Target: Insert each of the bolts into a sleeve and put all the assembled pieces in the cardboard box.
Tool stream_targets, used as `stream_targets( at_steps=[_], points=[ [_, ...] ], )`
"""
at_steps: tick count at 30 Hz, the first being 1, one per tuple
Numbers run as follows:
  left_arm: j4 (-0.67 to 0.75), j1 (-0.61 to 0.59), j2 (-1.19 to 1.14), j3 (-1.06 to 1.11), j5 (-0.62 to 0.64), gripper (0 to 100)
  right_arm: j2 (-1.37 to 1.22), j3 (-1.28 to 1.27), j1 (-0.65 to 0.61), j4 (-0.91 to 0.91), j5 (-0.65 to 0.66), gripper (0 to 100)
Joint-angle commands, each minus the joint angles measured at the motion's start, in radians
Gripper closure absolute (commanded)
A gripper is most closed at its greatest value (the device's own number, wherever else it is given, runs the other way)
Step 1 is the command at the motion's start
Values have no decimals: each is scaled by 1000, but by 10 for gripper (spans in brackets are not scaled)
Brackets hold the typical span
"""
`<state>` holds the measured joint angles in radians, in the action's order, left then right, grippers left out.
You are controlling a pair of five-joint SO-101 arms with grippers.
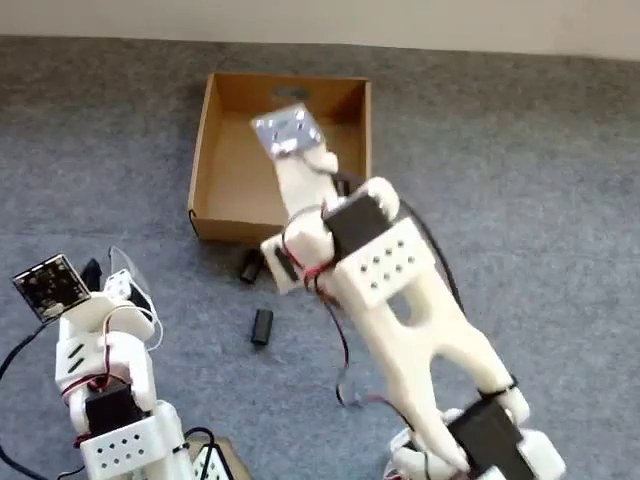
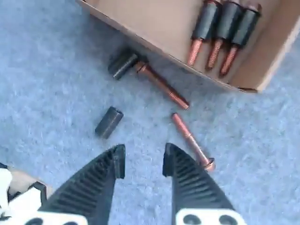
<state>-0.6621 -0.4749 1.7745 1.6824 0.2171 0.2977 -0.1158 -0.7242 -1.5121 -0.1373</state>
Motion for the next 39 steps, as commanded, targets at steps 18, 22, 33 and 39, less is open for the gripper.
stream_targets(
  at_steps=[18, 22, 33, 39],
  points=[
    [20, 56, 4, 15, -78, 881, 217, -802, -209, 839, -164, 855],
    [20, 61, 4, 15, -78, 881, 216, -826, -211, 894, -166, 855],
    [21, 61, 7, 15, -77, 881, -77, -734, -211, 960, -166, 765],
    [23, 61, 12, 15, -77, 881, -229, -667, -211, 960, -166, 773]
  ],
)
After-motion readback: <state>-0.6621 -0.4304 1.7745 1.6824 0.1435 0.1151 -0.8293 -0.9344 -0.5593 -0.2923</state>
